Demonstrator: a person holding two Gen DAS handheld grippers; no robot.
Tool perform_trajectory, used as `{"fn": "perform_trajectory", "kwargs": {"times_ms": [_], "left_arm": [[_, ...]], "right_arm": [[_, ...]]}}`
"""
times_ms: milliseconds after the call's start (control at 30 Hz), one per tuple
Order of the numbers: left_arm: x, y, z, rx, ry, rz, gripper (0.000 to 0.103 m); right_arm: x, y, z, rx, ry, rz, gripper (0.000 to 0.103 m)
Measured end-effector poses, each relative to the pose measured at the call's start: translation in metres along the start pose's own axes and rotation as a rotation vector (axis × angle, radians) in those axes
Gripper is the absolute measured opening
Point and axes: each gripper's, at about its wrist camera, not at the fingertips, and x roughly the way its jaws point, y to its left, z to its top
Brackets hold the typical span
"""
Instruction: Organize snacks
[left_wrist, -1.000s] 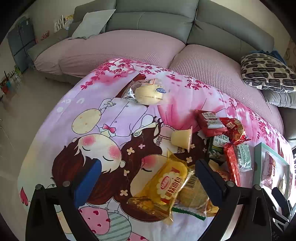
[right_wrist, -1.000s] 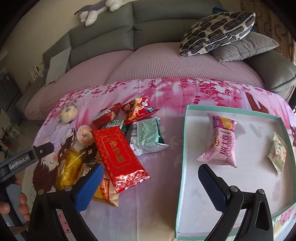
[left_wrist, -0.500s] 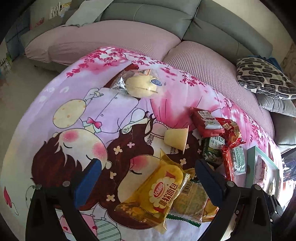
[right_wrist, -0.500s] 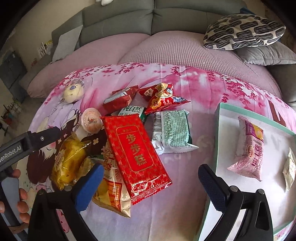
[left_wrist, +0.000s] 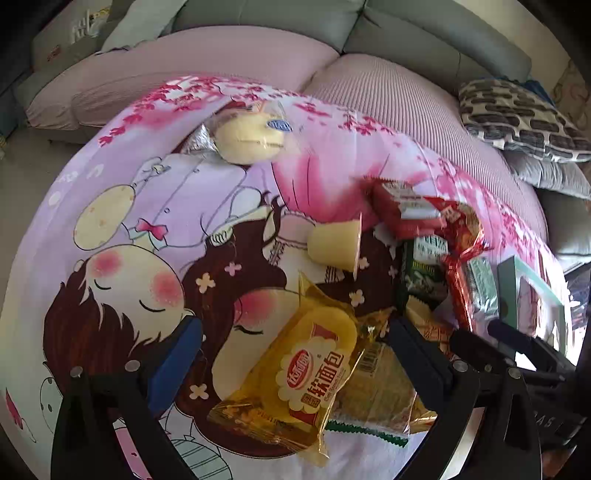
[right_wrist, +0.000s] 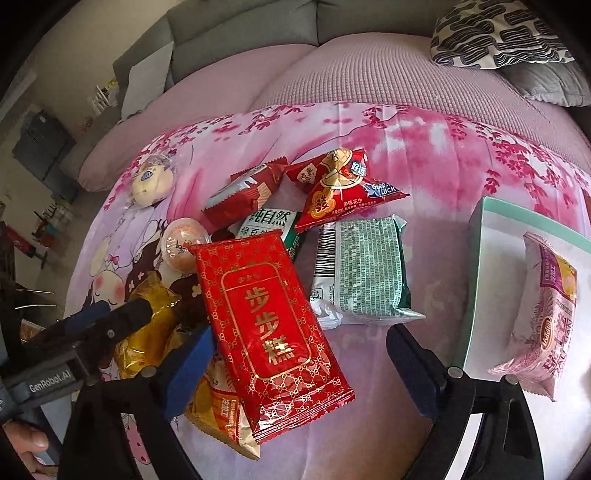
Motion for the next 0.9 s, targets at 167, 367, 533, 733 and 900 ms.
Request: {"fn": "perform_trajectory", "kwargs": {"times_ms": [167,367,533,733,900], "left_arm": [[0.009,0.0,-0.002,0.024,0.051,0.028,0.101],[0.015,0.006,-0.004,-0.02,0.086,0.014,0.101],[0.021,0.009,-0.007,-0.055,0.115,-0.013,0.097],[0.019,0.011,-0.01,-0.082,0.115,-0.081,0.064],[0.016,0.013,-0.01,-0.098,0.105,-0.099,0.052]], "right_arm": [[0.009,0.001,0.003,-0.022,0.034,0.037,0.086],[0.016,0.0,0.004,-0.013,0.048,0.106,0.072],[0.017,0.001,0.001,0.002,0.043,0.138,0.059],[0.011,-0.003,-0.006,0.04,0.018,0.147,0.053],[0.003,-0.007,-0.013,0.076,-0.016,0.148,0.045]]}}
